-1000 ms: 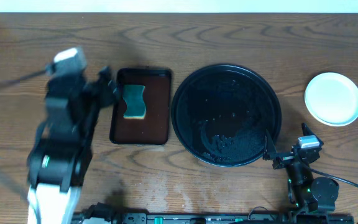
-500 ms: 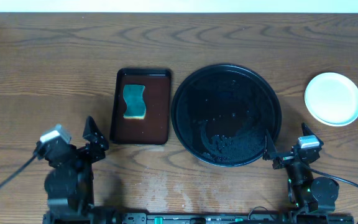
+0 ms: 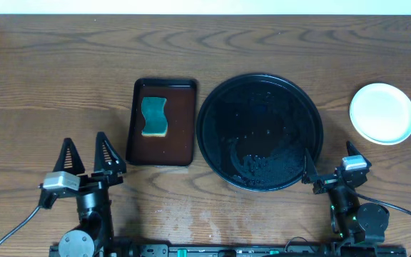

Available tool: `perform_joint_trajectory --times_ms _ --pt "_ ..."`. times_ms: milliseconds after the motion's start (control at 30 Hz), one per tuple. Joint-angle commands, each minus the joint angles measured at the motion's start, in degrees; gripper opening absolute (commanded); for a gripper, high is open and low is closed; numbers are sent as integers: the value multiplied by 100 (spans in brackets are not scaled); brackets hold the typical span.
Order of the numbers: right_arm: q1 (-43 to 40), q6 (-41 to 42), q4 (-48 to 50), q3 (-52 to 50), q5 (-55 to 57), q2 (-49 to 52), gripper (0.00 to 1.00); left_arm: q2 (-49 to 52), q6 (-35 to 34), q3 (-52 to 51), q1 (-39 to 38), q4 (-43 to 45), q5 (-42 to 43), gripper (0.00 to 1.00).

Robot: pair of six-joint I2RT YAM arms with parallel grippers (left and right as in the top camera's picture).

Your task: Clean dirty plates on tray and stack at the side

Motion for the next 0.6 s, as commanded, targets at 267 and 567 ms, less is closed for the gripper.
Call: perform_joint_trajectory --times_ms 267,567 --pt "46 -4 -22 -11 13 -37 99 -63 -229 -660 33 306 103 80" --pt "46 -4 -20 -9 13 -37 99 -63 -229 -1060 26 -48 125 80"
